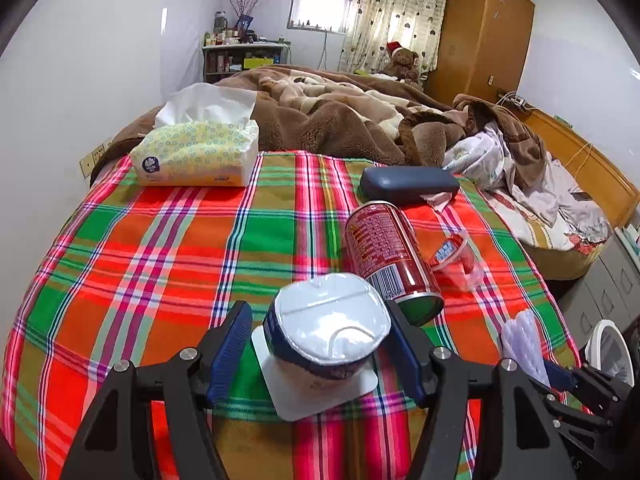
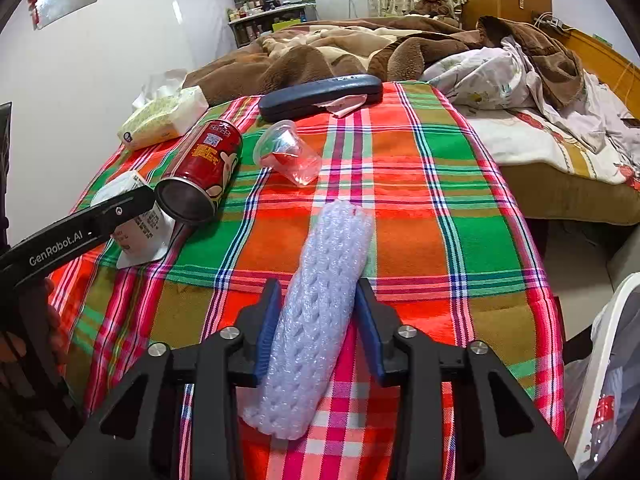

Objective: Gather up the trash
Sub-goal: 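Grasp the white foam net with the right tool while the left tool grasps the white yogurt cup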

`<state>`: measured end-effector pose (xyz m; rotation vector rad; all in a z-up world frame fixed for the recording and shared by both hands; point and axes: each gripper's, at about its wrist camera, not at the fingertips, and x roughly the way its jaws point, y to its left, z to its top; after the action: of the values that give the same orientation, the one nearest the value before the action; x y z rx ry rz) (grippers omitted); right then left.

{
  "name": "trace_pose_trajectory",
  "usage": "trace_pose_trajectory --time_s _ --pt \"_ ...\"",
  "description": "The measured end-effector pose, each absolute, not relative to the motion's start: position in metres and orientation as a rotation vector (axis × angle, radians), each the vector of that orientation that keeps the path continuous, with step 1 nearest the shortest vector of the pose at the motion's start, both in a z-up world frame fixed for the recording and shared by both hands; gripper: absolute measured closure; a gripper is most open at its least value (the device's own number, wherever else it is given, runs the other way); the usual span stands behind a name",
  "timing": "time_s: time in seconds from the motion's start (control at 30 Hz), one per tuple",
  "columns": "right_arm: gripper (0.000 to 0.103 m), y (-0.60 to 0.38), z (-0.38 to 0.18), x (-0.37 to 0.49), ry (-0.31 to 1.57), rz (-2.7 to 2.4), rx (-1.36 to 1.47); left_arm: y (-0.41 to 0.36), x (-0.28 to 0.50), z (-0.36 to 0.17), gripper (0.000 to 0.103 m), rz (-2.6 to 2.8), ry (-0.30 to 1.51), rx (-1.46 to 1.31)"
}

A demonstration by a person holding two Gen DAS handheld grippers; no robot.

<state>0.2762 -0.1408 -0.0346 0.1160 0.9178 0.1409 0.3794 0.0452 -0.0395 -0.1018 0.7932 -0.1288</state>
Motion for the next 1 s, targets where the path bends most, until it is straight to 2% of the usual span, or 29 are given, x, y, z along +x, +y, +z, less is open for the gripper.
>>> trace_pose_trajectory --time_s 0.17,0.23,0.27,1.0 --pt "0.069 -0.141 -0.034 0.276 0.917 0.144 0.115 0.045 0.382 -0.043 0.037 -0.125 0.809 -0.106" --pt "0.072 -0.142 -0.034 0.276 0.912 0.143 0.119 0.044 0.383 -0.045 0.046 -0.133 0.817 -0.1" --pt "0.072 -0.142 -0.034 0.276 0.91 0.143 0.121 0.043 0.383 -0.045 0.047 -0.133 0.817 -0.097" --pt "0.076 -0.149 -0.018 0.256 0.85 0.147 0.143 0.033 0.332 -0.016 0.047 -0.149 0.775 -0.068"
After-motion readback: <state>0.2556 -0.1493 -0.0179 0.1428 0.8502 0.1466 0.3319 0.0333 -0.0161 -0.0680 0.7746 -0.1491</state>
